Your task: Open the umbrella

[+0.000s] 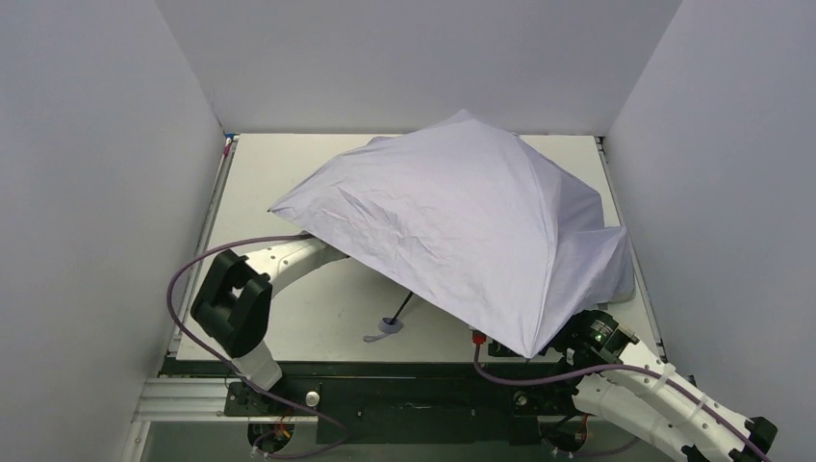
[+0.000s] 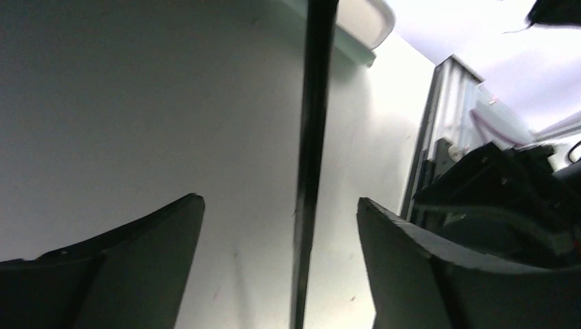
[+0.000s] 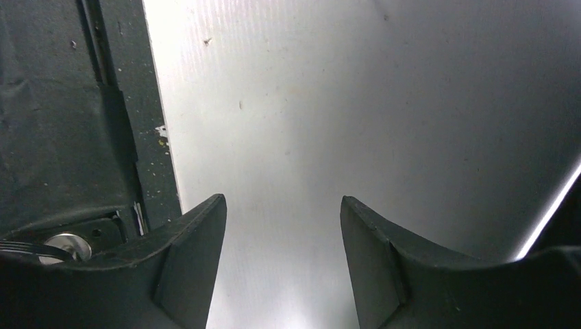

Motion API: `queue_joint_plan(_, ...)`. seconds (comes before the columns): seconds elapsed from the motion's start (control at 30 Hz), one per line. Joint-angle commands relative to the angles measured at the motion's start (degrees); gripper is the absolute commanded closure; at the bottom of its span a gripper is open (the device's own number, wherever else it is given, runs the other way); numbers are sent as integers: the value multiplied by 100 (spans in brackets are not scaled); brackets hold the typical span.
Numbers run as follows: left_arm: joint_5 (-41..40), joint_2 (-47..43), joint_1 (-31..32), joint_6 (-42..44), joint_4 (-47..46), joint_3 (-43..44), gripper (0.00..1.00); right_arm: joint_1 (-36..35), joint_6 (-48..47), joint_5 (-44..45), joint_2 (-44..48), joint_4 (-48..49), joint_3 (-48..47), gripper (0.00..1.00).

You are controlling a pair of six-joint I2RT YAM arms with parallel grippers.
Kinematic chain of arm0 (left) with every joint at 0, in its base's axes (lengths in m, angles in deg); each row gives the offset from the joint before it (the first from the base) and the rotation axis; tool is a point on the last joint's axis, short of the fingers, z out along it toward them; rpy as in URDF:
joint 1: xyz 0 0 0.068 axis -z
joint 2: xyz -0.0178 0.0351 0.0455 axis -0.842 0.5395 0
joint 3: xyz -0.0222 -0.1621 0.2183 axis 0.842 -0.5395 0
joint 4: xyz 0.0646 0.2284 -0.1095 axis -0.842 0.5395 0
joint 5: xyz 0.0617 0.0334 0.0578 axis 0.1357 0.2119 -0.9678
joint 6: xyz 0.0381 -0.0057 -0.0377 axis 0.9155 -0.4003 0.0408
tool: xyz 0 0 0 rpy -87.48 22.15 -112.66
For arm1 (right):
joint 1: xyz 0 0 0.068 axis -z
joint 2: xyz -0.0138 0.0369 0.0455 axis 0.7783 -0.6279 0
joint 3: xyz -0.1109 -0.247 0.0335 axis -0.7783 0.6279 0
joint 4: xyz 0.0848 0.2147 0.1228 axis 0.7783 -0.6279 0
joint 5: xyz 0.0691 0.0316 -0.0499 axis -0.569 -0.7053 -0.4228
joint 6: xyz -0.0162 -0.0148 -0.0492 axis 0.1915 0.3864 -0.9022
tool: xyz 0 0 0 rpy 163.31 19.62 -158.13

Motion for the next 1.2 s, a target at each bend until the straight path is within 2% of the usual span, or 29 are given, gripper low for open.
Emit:
queue_joint_plan(0.0,-210,-743,-244,901,703,-336,15,-73,-226,382,66,196,124,42)
queue_joint_plan(0.07,-372,-967,-368,1254,1188,-511,2,-81,-333,469,71,46,155,40)
queue_joint_plan(0.3,-734,-1598,-911,2640,3151,-812,3,-69,-568,694,202,-324,230,29)
queue_joint_plan(0.4,-1197,-1899,-1153,3106,3938,-912,3,-38,-561,924,234,-250,261,21)
queue_joint_plan(0.53,-1906,-2221,-1402,3526,4738,-1007,3,3,-538,1562,301,-166,218,16)
queue_joint_plan(0.77,-3654,-3245,-1538,3802,4288,-2009,3,152,-141,2228,477,-161,180,13)
queue_joint_plan(0.97,-4333,-3636,-2053,3956,4051,-2467,3,611,118,2441,541,43,158,12)
queue_joint_plan(1.17,-4519,-3878,-2503,4043,3815,-2758,3,1017,217,2453,670,166,150,11)
